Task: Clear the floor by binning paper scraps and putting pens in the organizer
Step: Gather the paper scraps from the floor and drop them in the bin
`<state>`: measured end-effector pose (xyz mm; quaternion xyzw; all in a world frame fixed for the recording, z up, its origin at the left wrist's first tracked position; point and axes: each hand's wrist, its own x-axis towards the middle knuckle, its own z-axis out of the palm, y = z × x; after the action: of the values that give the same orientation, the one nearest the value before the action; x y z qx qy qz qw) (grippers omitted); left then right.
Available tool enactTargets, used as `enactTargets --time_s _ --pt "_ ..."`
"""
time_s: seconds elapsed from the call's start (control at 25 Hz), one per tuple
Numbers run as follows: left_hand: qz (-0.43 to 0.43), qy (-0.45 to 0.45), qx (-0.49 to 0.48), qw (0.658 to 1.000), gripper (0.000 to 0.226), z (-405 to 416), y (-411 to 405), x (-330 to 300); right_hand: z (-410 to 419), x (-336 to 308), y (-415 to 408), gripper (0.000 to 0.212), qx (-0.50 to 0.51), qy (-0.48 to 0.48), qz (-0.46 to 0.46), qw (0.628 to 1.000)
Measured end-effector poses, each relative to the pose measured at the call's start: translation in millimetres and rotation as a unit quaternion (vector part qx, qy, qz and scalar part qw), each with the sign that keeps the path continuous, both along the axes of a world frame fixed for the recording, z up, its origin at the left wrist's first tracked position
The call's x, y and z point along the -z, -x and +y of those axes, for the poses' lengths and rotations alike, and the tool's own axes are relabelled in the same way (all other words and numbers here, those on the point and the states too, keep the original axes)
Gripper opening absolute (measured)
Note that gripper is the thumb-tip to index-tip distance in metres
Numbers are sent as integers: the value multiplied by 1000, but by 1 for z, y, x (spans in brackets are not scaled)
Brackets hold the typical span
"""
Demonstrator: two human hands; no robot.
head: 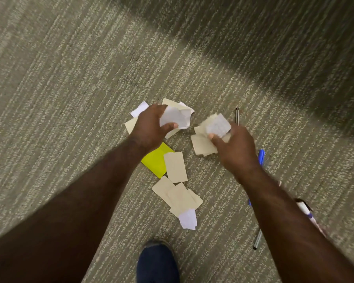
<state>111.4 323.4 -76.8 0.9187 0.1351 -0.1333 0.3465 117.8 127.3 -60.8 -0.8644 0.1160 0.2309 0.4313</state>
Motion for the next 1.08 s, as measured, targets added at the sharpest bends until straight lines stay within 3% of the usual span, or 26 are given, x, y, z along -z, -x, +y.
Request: enactTargets --time_s 0.08,0.2,0.44,0.84,0.96,1.08 --pt "-7 -53 73 996 39 -3 -5 10 7 9 15 26 -34 84 5 996" --pt "-7 -82 161 984 44 -6 -7 25 24 21 29 23 -49 165 -59 983" --pt "10 -95 144 985 49 -14 -13 20 35 29 35 25 2 108 -79 991" --pt "53 -63 111 990 46 -28 -14 18 -18 -3 73 36 165 -8 -60 984" --pt "68 11 52 996 49 -30 -3 11 -24 -12 77 48 201 -99 -40 974" --pt "59 210 -125 968 47 -51 16 -19 -39 -31 79 41 215 -105 -44 970"
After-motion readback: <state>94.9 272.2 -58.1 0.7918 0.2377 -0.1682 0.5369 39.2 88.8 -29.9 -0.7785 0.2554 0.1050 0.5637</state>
